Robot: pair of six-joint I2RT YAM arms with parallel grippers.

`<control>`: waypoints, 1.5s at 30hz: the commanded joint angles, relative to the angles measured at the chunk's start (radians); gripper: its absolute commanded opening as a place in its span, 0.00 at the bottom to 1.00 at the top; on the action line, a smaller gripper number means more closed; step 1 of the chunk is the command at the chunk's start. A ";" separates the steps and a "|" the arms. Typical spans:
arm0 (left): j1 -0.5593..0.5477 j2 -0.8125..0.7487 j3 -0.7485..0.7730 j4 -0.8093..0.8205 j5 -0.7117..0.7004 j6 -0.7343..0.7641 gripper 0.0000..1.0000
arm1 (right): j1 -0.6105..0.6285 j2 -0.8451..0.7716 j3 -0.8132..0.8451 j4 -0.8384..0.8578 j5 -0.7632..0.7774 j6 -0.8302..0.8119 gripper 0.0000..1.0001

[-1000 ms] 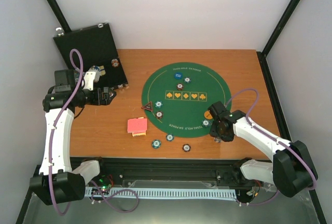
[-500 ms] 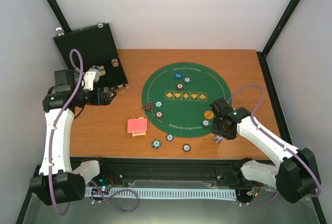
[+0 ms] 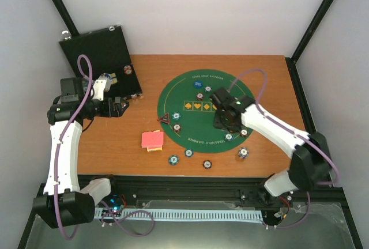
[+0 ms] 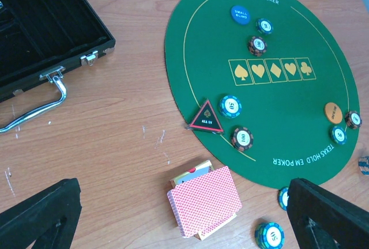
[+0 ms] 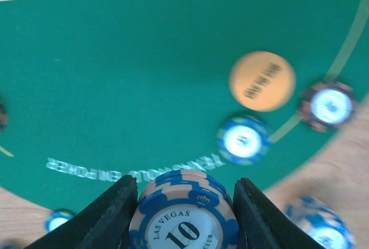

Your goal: Distribute texas hold em gaming equipment

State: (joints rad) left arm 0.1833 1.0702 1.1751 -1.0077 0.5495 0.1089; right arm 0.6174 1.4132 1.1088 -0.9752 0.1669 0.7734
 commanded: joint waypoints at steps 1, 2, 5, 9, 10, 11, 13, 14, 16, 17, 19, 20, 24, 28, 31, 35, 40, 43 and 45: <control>0.007 -0.011 0.014 -0.002 0.008 0.005 1.00 | 0.083 0.197 0.171 0.051 0.010 -0.014 0.15; 0.006 -0.010 0.015 -0.003 0.007 0.004 1.00 | 0.097 0.266 0.221 0.056 0.006 -0.019 0.15; 0.005 -0.013 0.018 -0.001 0.007 0.006 1.00 | 0.123 0.413 0.369 0.064 -0.010 -0.040 0.14; 0.006 -0.009 0.020 -0.002 0.007 0.008 1.00 | 0.135 0.570 0.503 0.067 -0.043 -0.063 0.14; 0.006 -0.008 0.019 -0.001 0.008 0.010 1.00 | 0.136 0.606 0.533 0.067 -0.049 -0.068 0.14; 0.006 -0.007 0.019 -0.001 0.008 0.010 1.00 | 0.138 0.640 0.563 0.062 -0.052 -0.074 0.14; 0.007 -0.005 0.020 0.001 0.008 0.012 1.00 | 0.142 0.701 0.623 0.047 -0.058 -0.085 0.14; 0.006 -0.004 0.020 0.001 0.007 0.012 1.00 | 0.143 0.725 0.646 0.039 -0.059 -0.089 0.13; 0.006 -0.004 0.020 0.002 0.008 0.014 1.00 | 0.145 0.764 0.676 0.037 -0.067 -0.097 0.13; 0.006 -0.004 0.020 0.003 0.008 0.014 1.00 | 0.145 0.779 0.690 0.036 -0.070 -0.098 0.14; 0.006 -0.003 0.020 0.005 0.010 0.013 1.00 | 0.145 0.809 0.712 0.033 -0.077 -0.100 0.14; 0.006 -0.002 0.019 0.006 0.010 0.014 1.00 | 0.146 0.819 0.719 0.033 -0.081 -0.100 0.14; 0.007 -0.004 0.017 0.009 0.006 0.017 1.00 | 0.154 0.847 0.736 0.034 -0.093 -0.096 0.13; 0.007 -0.006 0.015 0.008 0.002 0.024 1.00 | 0.159 0.856 0.730 0.042 -0.099 -0.091 0.13; 0.006 -0.008 0.014 0.008 -0.003 0.029 1.00 | 0.167 0.856 0.721 0.045 -0.098 -0.085 0.13; 0.006 -0.008 0.011 0.009 0.000 0.029 1.00 | 0.177 0.848 0.703 0.052 -0.099 -0.078 0.13; 0.006 -0.009 0.009 0.009 0.002 0.031 1.00 | 0.182 0.831 0.679 0.061 -0.098 -0.073 0.15; 0.007 -0.010 0.006 0.010 0.001 0.032 1.00 | 0.180 0.828 0.682 0.049 -0.084 -0.079 0.17; 0.006 -0.009 0.005 0.010 0.002 0.033 1.00 | 0.180 0.824 0.677 0.051 -0.084 -0.079 0.17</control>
State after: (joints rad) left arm 0.1833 1.0702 1.1751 -1.0073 0.5465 0.1246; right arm 0.7887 2.2616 1.8027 -0.9176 0.0723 0.6819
